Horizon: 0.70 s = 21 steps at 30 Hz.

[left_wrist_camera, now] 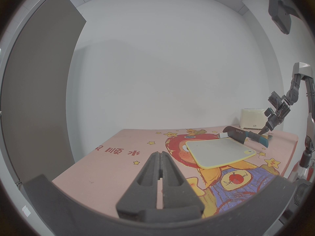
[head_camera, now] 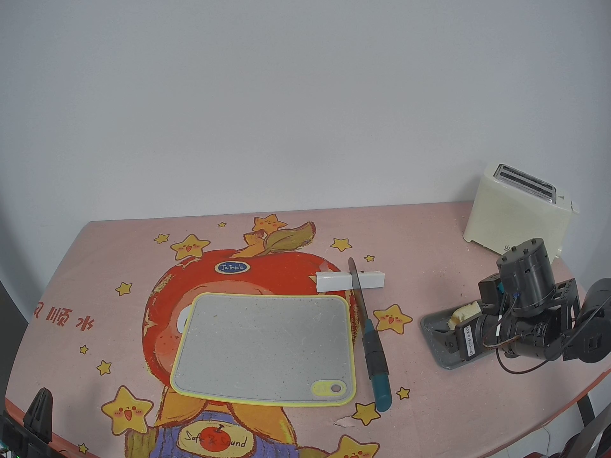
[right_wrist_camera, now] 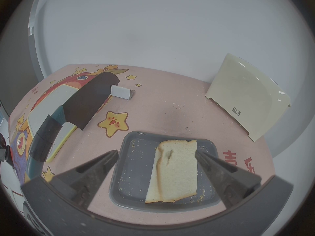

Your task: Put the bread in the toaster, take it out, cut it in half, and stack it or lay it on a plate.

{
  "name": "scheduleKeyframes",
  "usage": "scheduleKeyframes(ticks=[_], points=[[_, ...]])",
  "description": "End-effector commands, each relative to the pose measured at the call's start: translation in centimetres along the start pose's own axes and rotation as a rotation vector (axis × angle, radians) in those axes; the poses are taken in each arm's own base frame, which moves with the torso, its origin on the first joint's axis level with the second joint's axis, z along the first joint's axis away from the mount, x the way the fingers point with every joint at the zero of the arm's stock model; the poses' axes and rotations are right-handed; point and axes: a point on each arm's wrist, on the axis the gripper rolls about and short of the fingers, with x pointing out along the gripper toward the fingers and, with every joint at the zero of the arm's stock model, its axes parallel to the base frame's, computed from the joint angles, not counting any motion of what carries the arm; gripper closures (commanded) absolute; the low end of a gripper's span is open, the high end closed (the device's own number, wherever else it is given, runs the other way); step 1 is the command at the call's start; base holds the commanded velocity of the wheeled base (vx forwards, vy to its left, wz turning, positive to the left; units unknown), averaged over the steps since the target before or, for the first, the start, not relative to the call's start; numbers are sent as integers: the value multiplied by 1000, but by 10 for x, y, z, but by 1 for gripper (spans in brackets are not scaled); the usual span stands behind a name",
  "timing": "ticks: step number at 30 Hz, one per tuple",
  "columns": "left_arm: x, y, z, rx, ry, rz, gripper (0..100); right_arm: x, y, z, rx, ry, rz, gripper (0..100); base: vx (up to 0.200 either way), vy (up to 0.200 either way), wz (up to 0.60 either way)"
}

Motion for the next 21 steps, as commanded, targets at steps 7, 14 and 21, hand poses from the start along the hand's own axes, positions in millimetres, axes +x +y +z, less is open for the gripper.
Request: scheduleKeyframes(ticks=[7,14,21], points=[[0,0,-5,0,1,1,100,-1,0,1,2,-6,0,0,0,0,0],[0,0,-5,0,1,0,100,-2,0,1,2,-7,0,0,0,0,0],[0,0,-5,0,1,0,100,-2,-2,2,11,-22,-4,0,0,0,0]])
